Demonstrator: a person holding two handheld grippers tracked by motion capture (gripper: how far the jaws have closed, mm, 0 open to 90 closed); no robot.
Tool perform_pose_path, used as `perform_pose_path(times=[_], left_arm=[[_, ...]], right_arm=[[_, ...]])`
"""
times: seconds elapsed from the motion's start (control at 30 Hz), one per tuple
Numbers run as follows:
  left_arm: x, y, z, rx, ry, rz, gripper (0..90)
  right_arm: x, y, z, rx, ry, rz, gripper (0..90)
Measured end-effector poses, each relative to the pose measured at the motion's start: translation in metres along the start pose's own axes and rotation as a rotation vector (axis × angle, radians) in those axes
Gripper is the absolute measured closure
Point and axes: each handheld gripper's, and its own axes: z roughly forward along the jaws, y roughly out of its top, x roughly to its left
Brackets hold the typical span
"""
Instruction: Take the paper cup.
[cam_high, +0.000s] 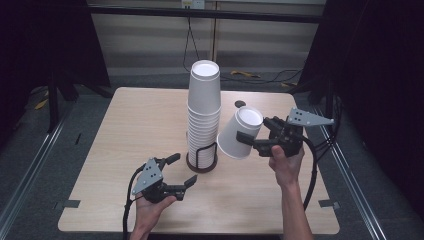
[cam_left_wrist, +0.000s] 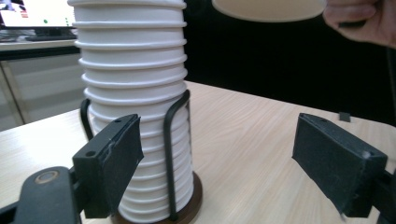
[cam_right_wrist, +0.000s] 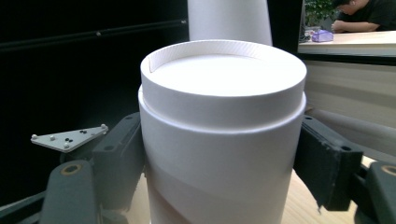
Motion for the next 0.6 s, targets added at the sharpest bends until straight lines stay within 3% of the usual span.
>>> perform_pose_path(times=[0.17, 0.33, 0.4, 0.5, 0.6], left_arm=[[-0.004, 0.001, 0.003, 0.012, -0.026, 0.016, 15.6], [-0.005, 0.000, 0.003, 0.015, -0.054, 0.010, 15.4], [-0.006, -0.001, 0.003, -0.004, -0.079, -0.006, 15.3], [-0.006, 0.000, 0.003, -0.005, -0.078, -0.001, 15.3], [-0.008, 0.001, 0.004, 0.011, -0.102, -0.011, 15.4]], right_arm=[[0.004, -0.011, 0.006, 0.017, 0.016, 0.004, 24.1], [0.007, -0.021, 0.010, 0.019, 0.034, 0.013, 24.1], [0.009, -0.029, 0.014, 0.028, 0.046, 0.016, 24.1], [0.011, -0.035, 0.017, 0.041, 0.053, 0.022, 24.1], [0.012, -0.038, 0.019, 0.045, 0.062, 0.020, 24.1]])
